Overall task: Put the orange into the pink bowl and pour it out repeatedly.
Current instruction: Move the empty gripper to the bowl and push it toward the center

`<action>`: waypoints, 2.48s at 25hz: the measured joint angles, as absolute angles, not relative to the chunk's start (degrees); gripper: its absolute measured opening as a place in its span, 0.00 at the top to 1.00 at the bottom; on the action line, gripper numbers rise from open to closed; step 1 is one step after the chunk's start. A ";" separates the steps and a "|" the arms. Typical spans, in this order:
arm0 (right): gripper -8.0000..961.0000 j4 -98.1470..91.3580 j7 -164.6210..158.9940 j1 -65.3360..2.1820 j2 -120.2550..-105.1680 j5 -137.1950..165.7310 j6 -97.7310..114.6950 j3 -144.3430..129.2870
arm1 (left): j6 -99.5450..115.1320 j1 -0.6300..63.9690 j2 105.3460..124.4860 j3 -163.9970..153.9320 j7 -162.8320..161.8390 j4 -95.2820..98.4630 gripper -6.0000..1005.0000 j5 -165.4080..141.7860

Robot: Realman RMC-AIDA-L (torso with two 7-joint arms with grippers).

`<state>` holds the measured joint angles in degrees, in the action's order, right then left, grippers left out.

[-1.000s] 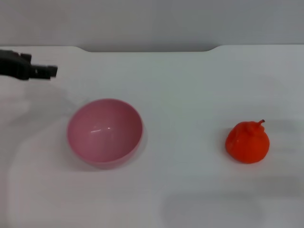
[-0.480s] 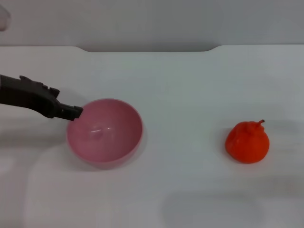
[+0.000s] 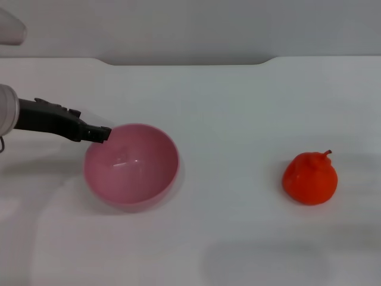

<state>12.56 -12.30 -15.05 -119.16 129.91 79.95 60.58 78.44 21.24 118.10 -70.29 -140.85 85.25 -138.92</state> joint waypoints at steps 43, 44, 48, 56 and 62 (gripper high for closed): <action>0.29 12.12 -12.30 -15.64 -119.00 130.07 79.85 60.21 | 70.12 26.68 117.65 -71.24 -140.36 65.56 0.21 -139.75; 0.29 12.12 -12.31 -15.64 -119.00 130.07 79.85 60.21 | 70.09 26.68 117.65 -71.25 -140.36 65.50 0.21 -139.75; 0.29 12.13 -12.30 -15.55 -119.00 130.10 79.86 60.21 | 70.05 26.70 117.67 -71.28 -140.36 65.15 0.21 -139.75; 0.29 12.13 -12.30 -15.35 -119.00 130.16 80.13 60.21 | 69.74 26.75 117.72 -71.43 -140.36 65.04 0.21 -139.75; 0.29 12.13 -12.30 -15.15 -119.00 130.12 80.29 60.21 | 69.54 26.75 117.72 -71.86 -140.31 65.27 0.23 -139.74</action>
<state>12.13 -12.30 -15.15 -119.00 130.12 80.30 60.21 69.54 26.75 117.72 -71.86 -140.31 65.27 -139.74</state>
